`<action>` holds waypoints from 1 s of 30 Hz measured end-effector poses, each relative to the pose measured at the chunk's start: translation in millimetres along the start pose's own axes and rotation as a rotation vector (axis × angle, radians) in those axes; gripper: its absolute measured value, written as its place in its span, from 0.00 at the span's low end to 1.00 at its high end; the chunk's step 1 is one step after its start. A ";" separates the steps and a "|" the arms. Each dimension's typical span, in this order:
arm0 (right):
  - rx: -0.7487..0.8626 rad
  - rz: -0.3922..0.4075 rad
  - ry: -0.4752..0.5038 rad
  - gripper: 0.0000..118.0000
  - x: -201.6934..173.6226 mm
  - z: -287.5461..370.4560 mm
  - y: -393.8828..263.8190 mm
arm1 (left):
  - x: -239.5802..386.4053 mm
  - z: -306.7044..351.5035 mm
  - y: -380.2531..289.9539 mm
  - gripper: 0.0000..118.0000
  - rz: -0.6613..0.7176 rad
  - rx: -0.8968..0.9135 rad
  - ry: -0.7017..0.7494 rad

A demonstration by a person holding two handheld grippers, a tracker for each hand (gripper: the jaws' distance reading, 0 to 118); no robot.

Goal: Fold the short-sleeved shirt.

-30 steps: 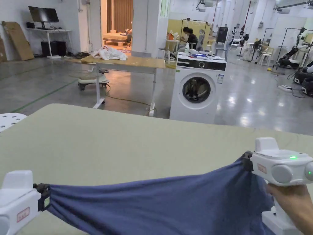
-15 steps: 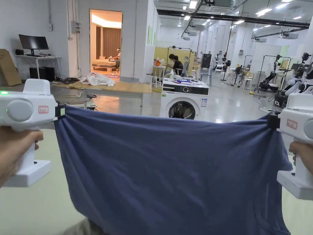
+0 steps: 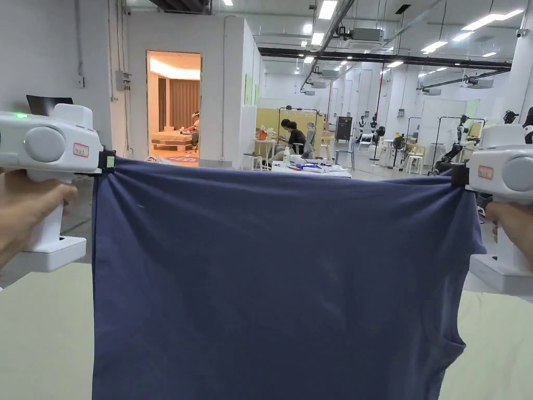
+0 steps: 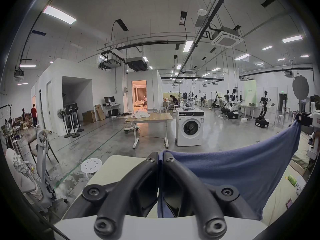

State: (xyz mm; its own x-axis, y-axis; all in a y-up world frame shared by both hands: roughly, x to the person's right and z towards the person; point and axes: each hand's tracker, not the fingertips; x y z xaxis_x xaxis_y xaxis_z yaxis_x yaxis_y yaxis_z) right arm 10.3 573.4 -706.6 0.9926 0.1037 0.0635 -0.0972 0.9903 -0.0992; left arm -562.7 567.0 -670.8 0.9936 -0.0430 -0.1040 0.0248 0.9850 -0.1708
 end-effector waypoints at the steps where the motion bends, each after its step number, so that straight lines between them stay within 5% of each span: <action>1: 0.014 0.001 -0.006 0.03 -1.2 -5.6 6.4 | 0.1 -6.9 6.2 0.00 0.004 0.005 0.000; 15: 0.097 0.034 -0.047 0.03 -6.3 -42.1 36.9 | 13.5 -54.9 42.8 0.00 -0.031 0.056 0.035; 30: -0.105 0.083 -0.035 0.03 -9.8 14.7 -145.1 | 15.8 -29.5 -145.1 0.00 -0.027 -0.093 -0.012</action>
State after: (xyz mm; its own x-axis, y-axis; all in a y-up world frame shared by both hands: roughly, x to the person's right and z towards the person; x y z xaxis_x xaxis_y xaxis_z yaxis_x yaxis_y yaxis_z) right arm 13.6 430.1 -678.3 0.9781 0.1899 0.0850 -0.1689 0.9633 -0.2087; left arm -553.9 418.5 -676.5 0.9940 -0.0671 -0.0866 0.0421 0.9637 -0.2636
